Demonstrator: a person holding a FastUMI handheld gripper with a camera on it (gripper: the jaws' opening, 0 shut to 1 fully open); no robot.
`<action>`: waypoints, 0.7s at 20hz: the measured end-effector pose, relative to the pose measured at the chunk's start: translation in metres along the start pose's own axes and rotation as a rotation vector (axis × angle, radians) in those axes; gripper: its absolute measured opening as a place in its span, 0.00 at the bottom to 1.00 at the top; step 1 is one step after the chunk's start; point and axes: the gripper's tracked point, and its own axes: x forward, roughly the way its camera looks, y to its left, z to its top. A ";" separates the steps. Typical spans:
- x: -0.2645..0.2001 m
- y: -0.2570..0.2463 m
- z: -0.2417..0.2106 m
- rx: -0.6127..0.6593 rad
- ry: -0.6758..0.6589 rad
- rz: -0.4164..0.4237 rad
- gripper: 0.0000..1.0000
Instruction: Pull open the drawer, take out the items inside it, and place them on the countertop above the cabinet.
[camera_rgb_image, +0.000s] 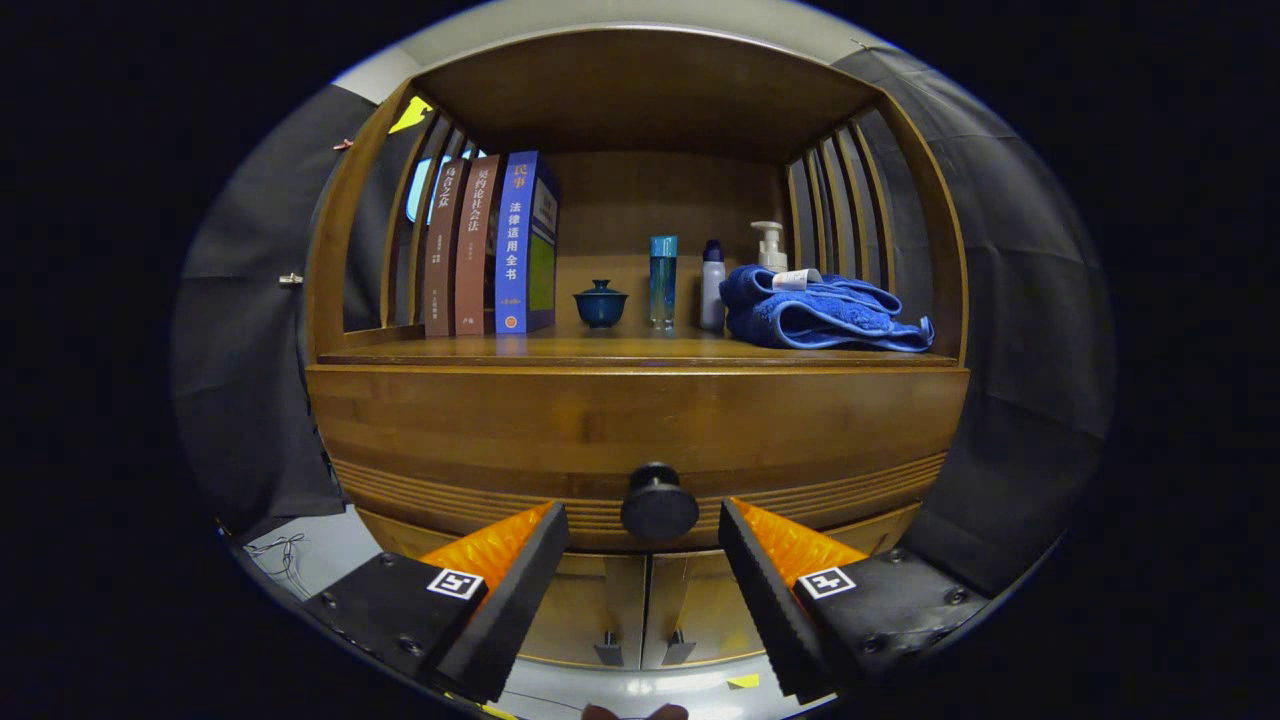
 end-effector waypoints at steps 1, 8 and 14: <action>0.004 -0.001 -0.001 0.009 0.004 -0.004 0.98; 0.024 -0.001 -0.006 0.000 0.041 0.031 0.50; 0.019 0.000 -0.005 0.033 0.055 0.024 0.37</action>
